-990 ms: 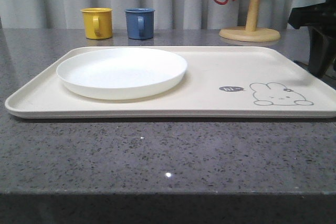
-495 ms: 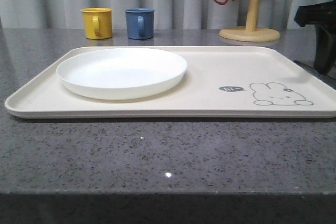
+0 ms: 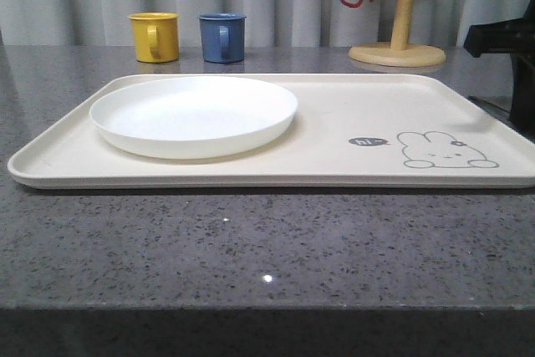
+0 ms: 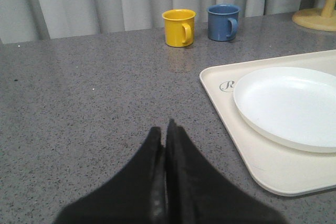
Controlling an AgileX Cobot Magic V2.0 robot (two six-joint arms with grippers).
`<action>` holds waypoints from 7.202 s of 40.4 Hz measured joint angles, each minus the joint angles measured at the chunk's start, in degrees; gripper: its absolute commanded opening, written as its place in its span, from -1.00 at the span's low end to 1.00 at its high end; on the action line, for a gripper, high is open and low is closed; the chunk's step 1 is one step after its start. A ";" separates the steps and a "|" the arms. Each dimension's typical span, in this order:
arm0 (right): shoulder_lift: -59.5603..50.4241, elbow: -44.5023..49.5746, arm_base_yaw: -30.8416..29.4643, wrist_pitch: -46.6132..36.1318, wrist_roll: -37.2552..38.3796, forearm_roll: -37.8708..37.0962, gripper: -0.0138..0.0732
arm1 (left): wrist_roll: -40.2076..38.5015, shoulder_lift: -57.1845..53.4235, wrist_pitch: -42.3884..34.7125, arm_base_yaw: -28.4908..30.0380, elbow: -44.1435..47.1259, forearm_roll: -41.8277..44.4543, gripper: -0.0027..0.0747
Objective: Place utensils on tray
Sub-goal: 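Lower the right gripper onto the steel fork and grasp it, then carry the fork onto the tray beside the plate and release, then lift the right gripper away and move toward the chopsticks, then grasp the chopsticks with the right gripper and set them beside the fork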
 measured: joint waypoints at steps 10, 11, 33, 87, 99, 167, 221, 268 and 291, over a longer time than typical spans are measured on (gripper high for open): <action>-1.41 -0.37 0.00 0.61 0.03 0.10 -0.58 | 0.00 0.00 0.00 0.00 0.00 0.00 -0.98; -1.61 -0.64 0.00 0.75 0.03 0.10 -0.58 | 0.00 0.00 0.00 0.00 0.00 0.00 -0.98; -5.66 -13.56 15.78 14.66 12.64 -6.26 -0.58 | 0.00 0.00 0.00 0.00 0.00 0.00 -0.98; 12.58 -18.21 28.00 6.45 34.70 -9.84 -0.13 | 0.00 0.00 0.00 0.00 0.00 0.00 -0.98; 12.79 -22.58 28.00 11.68 34.70 -11.65 0.01 | 0.00 0.00 0.00 0.00 0.00 0.00 -0.98; -0.96 -4.07 -9.97 13.53 -5.27 0.73 0.01 | 0.00 0.00 0.00 0.00 0.00 0.00 -0.98; -4.89 -11.12 12.34 17.87 13.26 1.07 -0.74 | 0.00 0.00 0.00 0.00 0.00 0.00 -0.98; 5.57 -12.99 17.22 13.19 19.78 -1.44 0.05 | 0.00 0.00 0.00 0.00 0.00 0.00 -0.98; 1.39 -17.55 -5.48 20.68 2.10 -9.29 0.09 | 0.00 0.00 0.00 0.00 0.00 0.00 -0.98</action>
